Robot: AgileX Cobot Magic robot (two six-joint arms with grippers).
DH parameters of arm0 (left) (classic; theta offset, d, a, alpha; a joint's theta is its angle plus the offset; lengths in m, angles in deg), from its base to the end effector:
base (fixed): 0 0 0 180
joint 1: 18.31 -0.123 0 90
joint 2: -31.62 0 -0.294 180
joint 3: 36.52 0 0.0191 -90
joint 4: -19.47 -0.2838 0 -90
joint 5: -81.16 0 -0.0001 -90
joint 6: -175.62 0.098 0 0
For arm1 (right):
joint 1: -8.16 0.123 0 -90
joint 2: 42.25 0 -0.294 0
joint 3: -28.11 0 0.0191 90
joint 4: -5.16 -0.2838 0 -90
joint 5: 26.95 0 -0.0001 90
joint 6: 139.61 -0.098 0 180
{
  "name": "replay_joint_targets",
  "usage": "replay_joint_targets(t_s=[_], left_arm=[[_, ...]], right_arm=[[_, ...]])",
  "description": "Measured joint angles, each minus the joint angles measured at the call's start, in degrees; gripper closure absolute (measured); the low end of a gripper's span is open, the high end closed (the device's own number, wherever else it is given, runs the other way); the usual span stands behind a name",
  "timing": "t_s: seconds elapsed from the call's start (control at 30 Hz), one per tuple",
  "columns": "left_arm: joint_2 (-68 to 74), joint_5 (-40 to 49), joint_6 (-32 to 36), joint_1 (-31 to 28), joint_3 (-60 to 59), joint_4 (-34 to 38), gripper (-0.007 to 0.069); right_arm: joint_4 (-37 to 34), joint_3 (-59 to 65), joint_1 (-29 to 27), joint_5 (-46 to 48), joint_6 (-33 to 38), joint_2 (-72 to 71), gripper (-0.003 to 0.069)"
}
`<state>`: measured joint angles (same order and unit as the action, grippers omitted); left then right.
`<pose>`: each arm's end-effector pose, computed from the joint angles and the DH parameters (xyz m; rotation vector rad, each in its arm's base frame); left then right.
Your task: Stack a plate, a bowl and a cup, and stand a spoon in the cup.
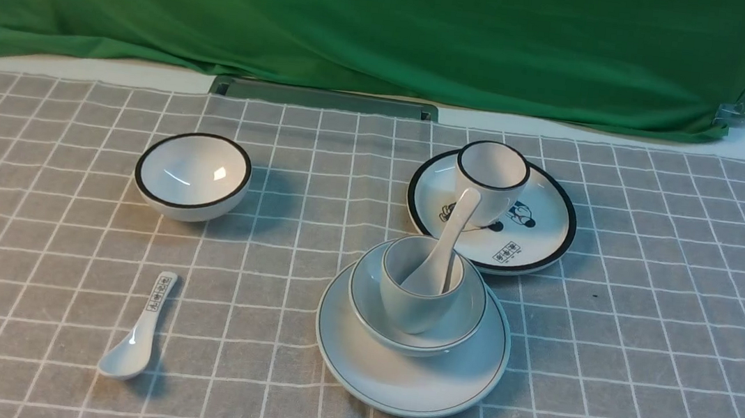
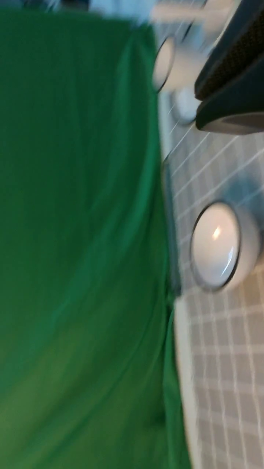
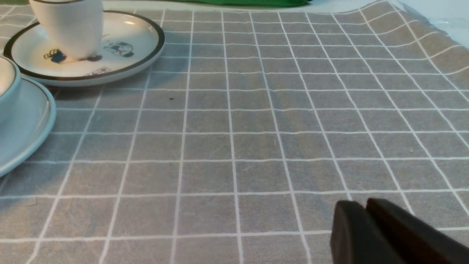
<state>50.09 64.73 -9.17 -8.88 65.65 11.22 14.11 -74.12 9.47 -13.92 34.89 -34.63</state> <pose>0.0998 -0.0206 0.2208 0.1864 1.3855 -0.1198 0.0869 -0.0015 0.1897 -0.0418 1.7148 -0.0549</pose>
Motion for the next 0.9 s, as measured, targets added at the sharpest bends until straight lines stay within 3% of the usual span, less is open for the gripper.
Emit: replay_joint_targets(t_s=[0.1, 0.27, 0.4, 0.53, 0.9], left_arm=[[-2.91, 0.44, 0.14, -5.94, 0.0, 1.77, 0.0612], [-8.23, 9.09, 2.77, -13.54, 0.0, 6.79, 0.0612], [-10.71, 19.45, 9.84, -14.51, 0.0, 13.4, 0.0612], [-10.87, 29.68, 11.91, -14.8, 0.0, 15.54, 0.0612], [-10.87, 29.99, 12.09, -14.76, -0.02, 16.1, 0.0612]], right_arm=[[0.0, 0.0, 0.0, -0.02, 0.0, 0.0, 0.0561], [0.0, 0.0, 0.0, -0.02, 0.0, 0.0, 0.0548], [0.0, 0.0, 0.0, -0.02, 0.0, 0.0, 0.0533], [0.0, 0.0, 0.0, -0.07, 0.0, -0.04, 0.0524], [0.0, 0.0, 0.0, -0.19, 0.0, -0.07, 0.0511]])
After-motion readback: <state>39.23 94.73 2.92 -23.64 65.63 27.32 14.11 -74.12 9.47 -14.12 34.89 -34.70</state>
